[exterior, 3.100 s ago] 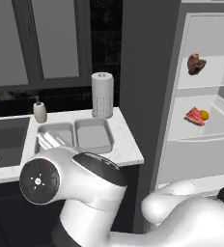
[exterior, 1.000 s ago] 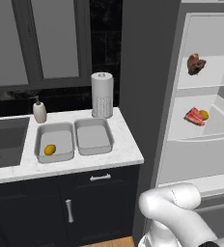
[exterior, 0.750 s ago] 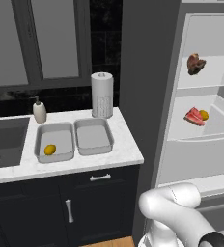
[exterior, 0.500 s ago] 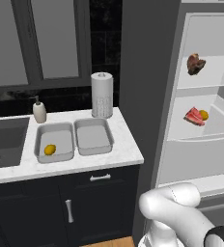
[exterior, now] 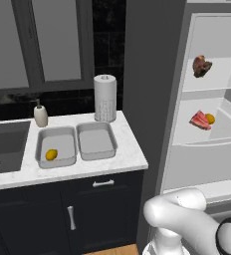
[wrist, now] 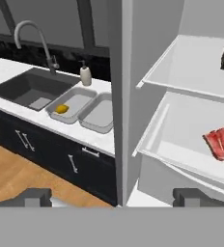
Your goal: Place one lemon and one steak in each tupperware on the nearby counter, to pack two identical lunches.
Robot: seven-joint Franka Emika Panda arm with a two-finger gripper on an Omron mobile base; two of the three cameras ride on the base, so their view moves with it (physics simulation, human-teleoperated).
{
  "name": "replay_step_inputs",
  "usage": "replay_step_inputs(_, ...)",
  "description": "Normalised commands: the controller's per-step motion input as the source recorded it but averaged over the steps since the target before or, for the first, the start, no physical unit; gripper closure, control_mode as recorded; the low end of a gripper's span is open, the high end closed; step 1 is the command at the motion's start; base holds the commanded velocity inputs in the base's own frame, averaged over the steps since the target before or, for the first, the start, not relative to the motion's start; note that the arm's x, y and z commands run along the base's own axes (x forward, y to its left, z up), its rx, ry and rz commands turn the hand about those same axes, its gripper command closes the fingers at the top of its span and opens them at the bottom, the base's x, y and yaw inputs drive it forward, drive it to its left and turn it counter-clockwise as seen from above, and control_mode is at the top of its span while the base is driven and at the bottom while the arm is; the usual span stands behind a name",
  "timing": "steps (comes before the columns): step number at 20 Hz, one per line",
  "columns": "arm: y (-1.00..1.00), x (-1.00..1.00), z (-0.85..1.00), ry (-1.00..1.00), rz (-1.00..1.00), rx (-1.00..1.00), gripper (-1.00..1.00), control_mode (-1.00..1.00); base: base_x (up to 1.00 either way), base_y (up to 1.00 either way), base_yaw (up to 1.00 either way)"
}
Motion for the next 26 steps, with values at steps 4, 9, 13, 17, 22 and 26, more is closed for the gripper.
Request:
replay_step_inputs(4,0.22,0.38,0.36,-0.09,-0.11,-0.41,-1.0,-1.0,0.0,0.0,0.0)
replay_step_inputs(9,0.0,0.11,0.07,-0.01,-0.15,-0.07,-1.0,-1.0,0.0,0.0,0.0)
replay_step_inputs(13,-0.08,0.11,-0.02,0.0,0.0,0.0,-1.0,-1.0,0.0,0.0,0.0)
replay_step_inputs(17,-0.14,0.53,-0.03,-0.02,-0.17,0.0,-1.0,-1.0,0.0,0.0,0.0)
replay_step_inputs(22,-0.06,0.54,-0.02,-0.06,-0.33,0.06,-1.0,-1.0,0.0,0.0,0.0)
replay_step_inputs(26,-0.14,0.63,-0.06,-0.08,-0.22,0.2,-1.0,-1.0,0.0,0.0,0.0)
